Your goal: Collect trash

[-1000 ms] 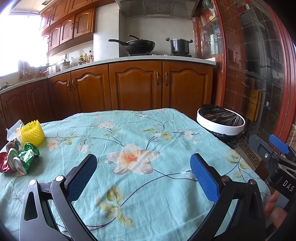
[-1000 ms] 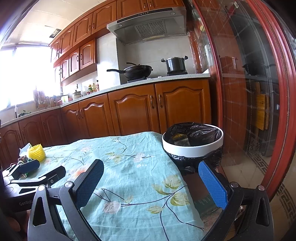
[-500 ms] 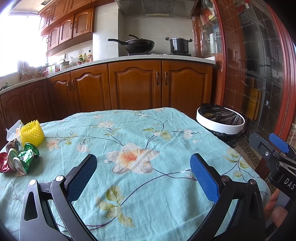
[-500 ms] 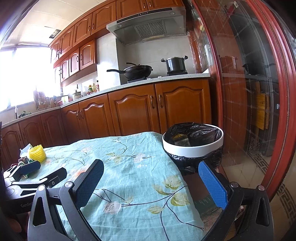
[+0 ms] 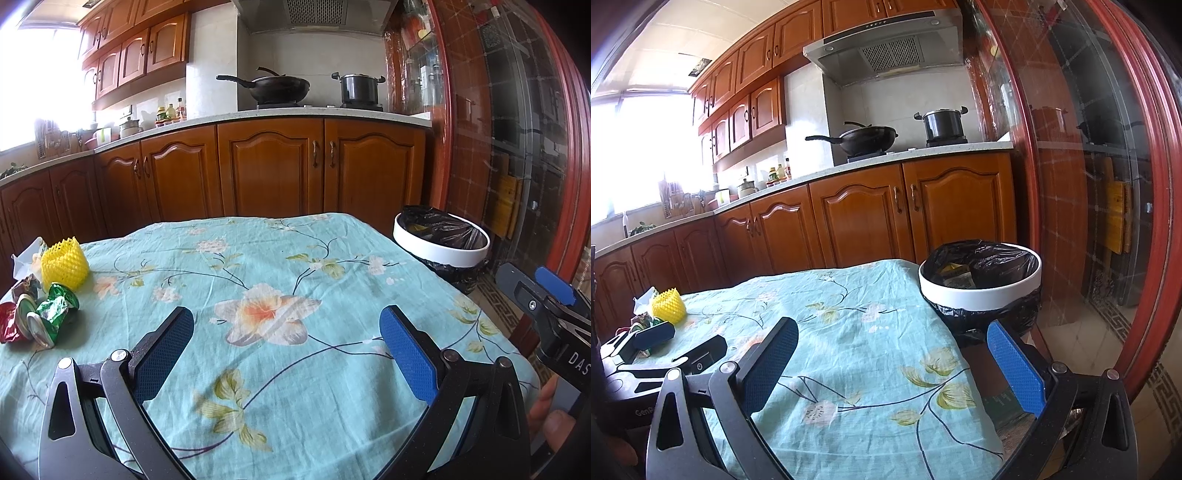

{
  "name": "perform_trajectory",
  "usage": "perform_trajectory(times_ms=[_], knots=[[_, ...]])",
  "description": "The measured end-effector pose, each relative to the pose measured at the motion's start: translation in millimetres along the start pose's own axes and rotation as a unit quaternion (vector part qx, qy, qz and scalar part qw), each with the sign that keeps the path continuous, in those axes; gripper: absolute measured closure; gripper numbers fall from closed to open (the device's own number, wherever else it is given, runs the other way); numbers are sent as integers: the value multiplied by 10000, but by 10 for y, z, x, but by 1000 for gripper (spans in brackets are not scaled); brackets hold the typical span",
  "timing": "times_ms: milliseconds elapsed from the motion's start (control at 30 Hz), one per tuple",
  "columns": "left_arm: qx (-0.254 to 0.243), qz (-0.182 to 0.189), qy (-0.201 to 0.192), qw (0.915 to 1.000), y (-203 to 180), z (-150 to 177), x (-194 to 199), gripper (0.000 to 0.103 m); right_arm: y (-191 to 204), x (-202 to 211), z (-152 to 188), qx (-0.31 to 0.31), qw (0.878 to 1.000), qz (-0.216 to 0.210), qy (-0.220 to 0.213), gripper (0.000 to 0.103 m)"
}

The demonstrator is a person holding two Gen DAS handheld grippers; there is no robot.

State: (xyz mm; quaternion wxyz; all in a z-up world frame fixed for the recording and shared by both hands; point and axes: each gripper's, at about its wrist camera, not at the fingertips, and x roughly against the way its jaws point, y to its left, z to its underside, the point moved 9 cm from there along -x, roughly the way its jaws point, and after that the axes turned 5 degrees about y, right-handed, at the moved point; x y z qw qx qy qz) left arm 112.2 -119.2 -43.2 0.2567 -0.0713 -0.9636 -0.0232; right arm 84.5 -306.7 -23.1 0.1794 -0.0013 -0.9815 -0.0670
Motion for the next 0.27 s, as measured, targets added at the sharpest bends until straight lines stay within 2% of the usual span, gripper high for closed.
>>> perform_trajectory(times_ms=[267], knots=[[20,23,77,10000,45,-6,-33,0,22,-38,1,-36,9999,-42,100,0]])
